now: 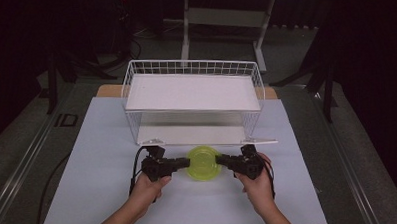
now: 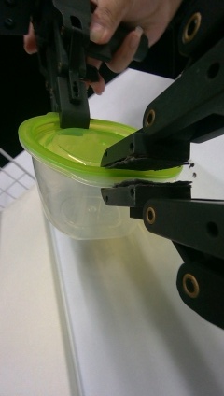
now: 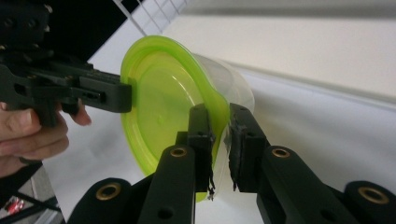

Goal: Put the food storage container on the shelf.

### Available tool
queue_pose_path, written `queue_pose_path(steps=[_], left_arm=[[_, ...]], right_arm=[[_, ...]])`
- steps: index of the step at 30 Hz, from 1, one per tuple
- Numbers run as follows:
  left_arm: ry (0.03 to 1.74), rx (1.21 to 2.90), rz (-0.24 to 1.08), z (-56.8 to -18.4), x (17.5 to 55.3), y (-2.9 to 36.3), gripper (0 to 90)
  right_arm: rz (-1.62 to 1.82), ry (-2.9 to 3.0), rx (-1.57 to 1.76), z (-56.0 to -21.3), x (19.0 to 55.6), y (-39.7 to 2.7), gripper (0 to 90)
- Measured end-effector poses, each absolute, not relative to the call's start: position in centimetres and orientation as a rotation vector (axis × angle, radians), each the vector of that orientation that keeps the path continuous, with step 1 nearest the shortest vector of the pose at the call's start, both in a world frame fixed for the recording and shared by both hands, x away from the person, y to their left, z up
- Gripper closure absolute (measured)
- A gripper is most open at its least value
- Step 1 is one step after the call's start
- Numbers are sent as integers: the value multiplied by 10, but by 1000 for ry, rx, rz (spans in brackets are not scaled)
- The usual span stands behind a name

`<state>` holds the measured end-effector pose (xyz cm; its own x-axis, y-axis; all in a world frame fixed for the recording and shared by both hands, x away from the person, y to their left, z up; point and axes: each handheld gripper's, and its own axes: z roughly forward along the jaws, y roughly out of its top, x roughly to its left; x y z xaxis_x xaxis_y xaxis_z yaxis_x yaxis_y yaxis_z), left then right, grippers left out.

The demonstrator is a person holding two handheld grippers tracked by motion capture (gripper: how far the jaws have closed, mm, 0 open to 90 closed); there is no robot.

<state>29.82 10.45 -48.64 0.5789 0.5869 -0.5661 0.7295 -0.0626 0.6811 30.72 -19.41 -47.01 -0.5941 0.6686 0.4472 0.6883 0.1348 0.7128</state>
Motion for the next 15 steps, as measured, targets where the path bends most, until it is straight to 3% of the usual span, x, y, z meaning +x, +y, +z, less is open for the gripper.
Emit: queue_pose_path(steps=[15], left_arm=[[1186,1598,-170,-488,322,121,825]], right_arm=[[-1633,-2237,-1495,-472,333,-177,803]])
